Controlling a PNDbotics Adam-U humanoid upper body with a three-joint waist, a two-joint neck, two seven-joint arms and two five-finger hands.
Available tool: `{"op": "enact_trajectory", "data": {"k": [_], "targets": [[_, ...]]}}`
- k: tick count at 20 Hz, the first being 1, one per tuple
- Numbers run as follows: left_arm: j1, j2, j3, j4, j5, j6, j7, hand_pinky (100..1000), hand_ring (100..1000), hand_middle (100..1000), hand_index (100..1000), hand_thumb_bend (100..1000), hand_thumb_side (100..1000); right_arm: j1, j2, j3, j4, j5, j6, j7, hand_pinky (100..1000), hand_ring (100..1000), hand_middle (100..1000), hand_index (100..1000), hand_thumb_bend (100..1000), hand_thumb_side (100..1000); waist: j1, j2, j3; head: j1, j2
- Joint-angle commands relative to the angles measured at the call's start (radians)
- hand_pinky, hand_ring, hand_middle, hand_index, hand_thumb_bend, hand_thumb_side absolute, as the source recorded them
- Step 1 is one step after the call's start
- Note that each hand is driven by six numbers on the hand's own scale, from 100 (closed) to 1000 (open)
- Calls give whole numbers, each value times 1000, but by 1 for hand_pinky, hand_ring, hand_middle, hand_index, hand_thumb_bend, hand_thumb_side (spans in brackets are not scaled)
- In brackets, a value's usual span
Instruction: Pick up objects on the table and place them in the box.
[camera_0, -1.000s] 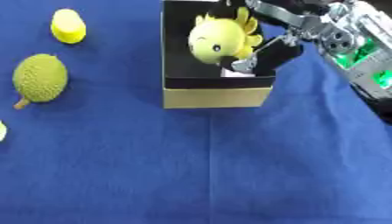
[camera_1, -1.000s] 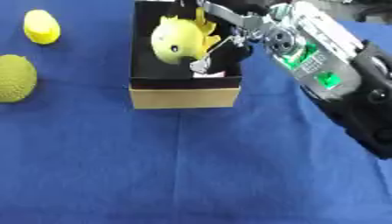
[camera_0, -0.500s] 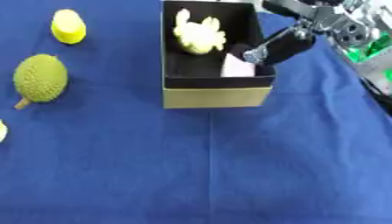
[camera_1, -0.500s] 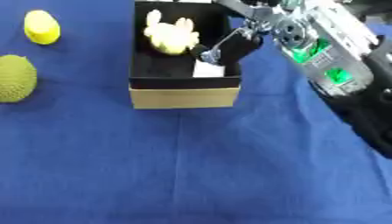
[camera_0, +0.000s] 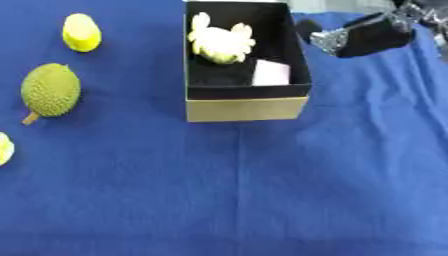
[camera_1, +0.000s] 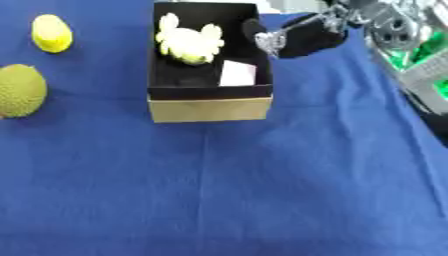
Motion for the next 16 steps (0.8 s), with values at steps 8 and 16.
{"op": "enact_trajectory", "data": {"k": [8,16], "targets": [[68,154,21,-18,-75,81,6,802,562,576,819,100,494,525,29,-205,-17,182,-269,-542,806,818,752,813,100,100,37,-32,-58,95,26],[187,355,33,-18,-208,271,-110,814,624,617,834,100,395,705,188,-207,-17,331,-281,-807,795,808,746,808,100,100,61,-51,-79,118,68]]}}
